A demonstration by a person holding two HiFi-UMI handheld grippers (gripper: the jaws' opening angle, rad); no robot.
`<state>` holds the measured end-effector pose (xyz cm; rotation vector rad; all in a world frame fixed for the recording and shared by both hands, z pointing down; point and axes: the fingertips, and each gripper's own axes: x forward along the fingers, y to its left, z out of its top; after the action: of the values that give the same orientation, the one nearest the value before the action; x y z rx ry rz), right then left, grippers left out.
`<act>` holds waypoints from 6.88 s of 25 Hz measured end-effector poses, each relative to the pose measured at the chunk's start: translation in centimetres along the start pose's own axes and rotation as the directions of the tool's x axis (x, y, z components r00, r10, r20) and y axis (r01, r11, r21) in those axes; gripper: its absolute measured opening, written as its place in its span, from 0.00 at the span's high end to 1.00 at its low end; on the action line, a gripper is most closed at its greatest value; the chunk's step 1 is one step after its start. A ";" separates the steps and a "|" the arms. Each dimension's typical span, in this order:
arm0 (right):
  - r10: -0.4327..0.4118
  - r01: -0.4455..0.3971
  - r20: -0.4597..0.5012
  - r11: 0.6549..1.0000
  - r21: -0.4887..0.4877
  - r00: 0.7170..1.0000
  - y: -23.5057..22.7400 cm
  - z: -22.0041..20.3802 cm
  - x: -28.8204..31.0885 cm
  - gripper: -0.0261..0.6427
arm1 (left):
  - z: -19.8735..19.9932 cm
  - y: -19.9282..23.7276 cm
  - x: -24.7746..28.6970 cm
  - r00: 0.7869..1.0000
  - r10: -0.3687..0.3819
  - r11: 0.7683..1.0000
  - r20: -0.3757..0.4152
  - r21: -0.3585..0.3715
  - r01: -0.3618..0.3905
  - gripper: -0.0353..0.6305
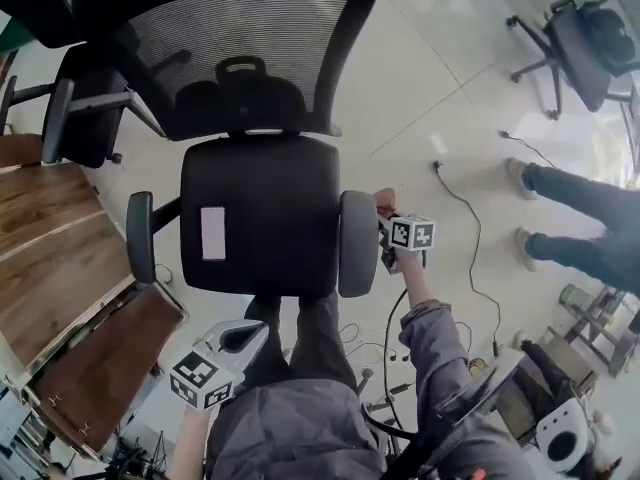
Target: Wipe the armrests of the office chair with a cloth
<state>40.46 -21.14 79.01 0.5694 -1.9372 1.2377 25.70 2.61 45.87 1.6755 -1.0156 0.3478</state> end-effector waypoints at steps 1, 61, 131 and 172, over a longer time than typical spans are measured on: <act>0.001 -0.001 -0.019 1.000 0.008 1.000 -0.4 -0.6 1.0 0.82 | -0.1 0.0 0.5 1.000 0.010 1.000 -0.005 0.011 -0.010 0.93; 0.084 -0.159 0.603 0.985 0.073 0.794 23.5 4.0 -15.0 0.82 | -7.5 12.4 -7.0 0.999 0.041 0.957 0.022 0.288 -0.046 0.93; -0.574 0.365 0.481 0.808 0.463 0.662 14.6 -0.9 1.3 0.82 | -9.9 19.2 -8.9 0.999 0.013 0.975 -0.043 0.223 -0.003 0.93; -0.136 0.305 0.446 0.892 -0.333 0.885 32.3 2.0 -13.0 0.82 | -2.6 8.0 -11.8 0.994 -0.026 0.973 0.110 0.232 0.000 0.93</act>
<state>25.10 -9.33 50.03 0.8639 -2.3096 0.5761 13.32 9.86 44.06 1.9291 -1.0790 0.3787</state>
